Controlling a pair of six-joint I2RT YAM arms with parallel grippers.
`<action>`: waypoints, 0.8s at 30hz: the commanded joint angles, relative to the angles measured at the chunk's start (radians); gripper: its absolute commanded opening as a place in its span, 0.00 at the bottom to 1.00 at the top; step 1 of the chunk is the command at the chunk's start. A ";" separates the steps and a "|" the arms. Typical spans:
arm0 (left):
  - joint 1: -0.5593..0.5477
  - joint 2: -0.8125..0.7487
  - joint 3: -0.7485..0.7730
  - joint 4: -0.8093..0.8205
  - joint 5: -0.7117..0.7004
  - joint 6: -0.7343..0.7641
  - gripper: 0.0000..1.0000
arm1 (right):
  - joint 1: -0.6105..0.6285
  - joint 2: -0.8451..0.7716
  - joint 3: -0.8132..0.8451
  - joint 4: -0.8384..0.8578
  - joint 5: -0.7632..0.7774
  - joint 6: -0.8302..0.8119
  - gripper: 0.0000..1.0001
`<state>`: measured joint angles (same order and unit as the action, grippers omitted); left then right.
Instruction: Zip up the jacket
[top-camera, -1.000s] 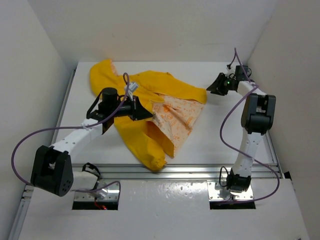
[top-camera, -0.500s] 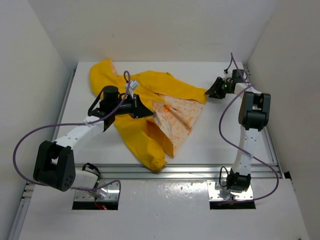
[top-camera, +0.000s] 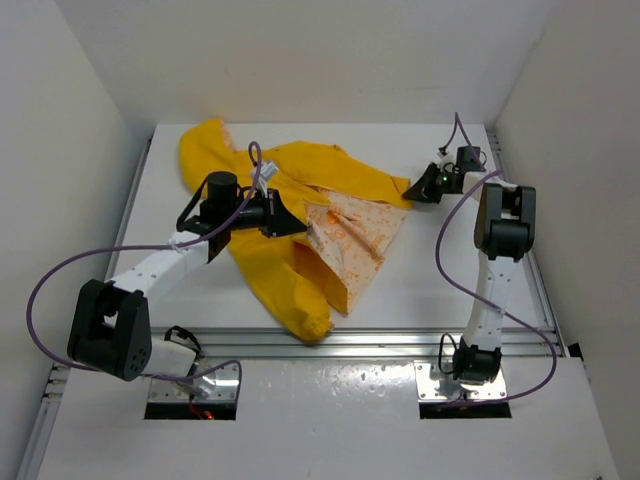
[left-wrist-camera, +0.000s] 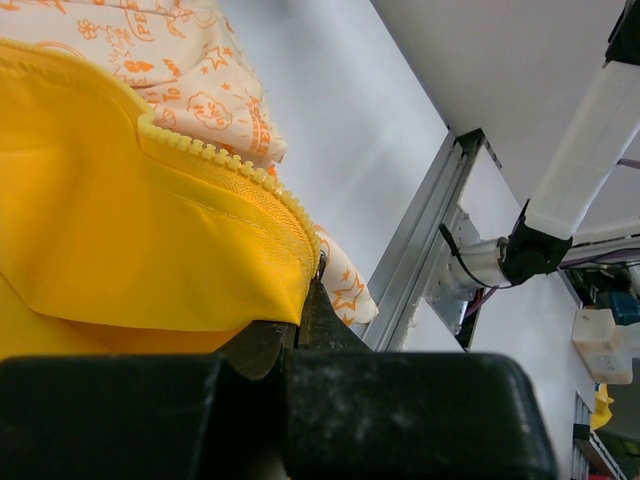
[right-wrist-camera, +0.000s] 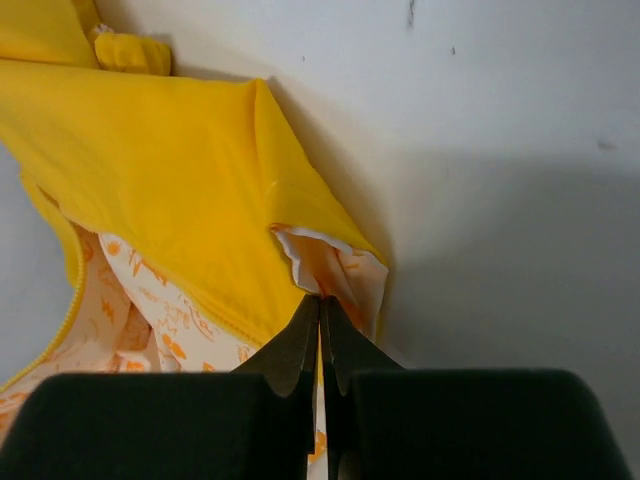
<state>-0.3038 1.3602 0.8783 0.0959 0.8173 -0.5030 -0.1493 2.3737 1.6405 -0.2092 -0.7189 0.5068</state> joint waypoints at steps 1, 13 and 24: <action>0.012 0.010 0.037 0.036 0.023 -0.002 0.00 | -0.028 -0.071 -0.053 0.107 -0.086 0.082 0.00; 0.012 -0.019 0.016 0.045 0.023 -0.012 0.00 | -0.113 -0.390 -0.467 0.670 -0.316 0.708 0.00; 0.022 -0.029 0.016 0.036 0.033 -0.025 0.00 | -0.203 -0.536 -0.691 0.864 -0.291 0.886 0.00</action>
<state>-0.2947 1.3613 0.8791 0.0986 0.8333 -0.5213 -0.2932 1.9163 0.9703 0.5358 -1.0233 1.3449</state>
